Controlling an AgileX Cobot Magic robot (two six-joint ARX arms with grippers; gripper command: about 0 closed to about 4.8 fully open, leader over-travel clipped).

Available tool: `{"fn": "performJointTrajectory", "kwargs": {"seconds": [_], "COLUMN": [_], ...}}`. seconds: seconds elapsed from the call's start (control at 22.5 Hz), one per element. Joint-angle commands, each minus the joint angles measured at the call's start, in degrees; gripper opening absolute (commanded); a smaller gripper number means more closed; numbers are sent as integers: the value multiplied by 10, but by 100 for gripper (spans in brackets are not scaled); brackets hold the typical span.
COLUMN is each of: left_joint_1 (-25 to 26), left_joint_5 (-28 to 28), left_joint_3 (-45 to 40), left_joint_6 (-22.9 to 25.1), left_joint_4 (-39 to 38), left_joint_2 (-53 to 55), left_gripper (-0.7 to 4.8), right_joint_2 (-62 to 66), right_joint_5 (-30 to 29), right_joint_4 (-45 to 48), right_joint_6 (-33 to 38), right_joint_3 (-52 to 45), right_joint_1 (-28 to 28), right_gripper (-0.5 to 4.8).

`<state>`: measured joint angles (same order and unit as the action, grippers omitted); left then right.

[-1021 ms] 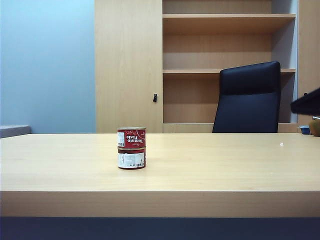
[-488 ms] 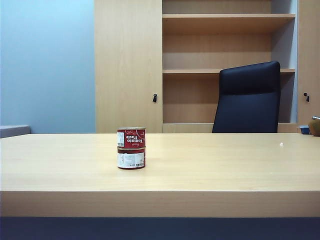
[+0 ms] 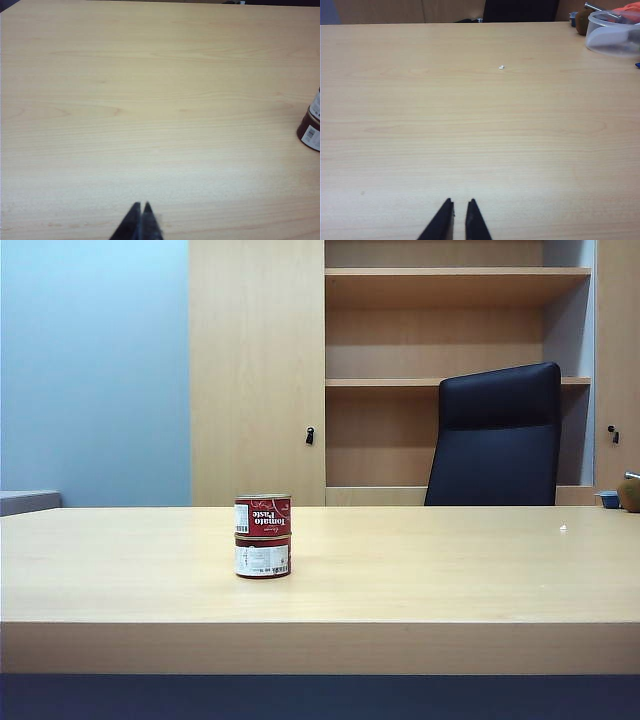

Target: Stack a can of tomatoes on the right onto the can of tomatoes on the left.

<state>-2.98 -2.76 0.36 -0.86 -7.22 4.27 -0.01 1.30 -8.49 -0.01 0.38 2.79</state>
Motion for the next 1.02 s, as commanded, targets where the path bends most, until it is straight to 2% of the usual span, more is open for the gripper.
{"fn": "performJointTrajectory", "kwargs": {"seconds": [0.04,0.31,0.49,1.02], "left_joint_1": [0,0,0,0], "left_joint_5": [2,1,1,2], "left_joint_3": [2,2,2,2], "left_joint_6": [2,2,2,2], "left_joint_4": [4,4,-10,0], "left_joint_2": [0,0,-45,-41], "left_gripper": [-5,-5,-5,-5], "right_joint_2": [-1,-1,-1,-2], "right_joint_5": [0,0,0,0], "right_joint_4": [7,7,7,1], "right_joint_6": [-2,-2,-2,-2], "right_joint_3": [-3,-3,-3,-3], "right_joint_1": [0,0,0,0], "right_gripper": [53,53,53,53]}}
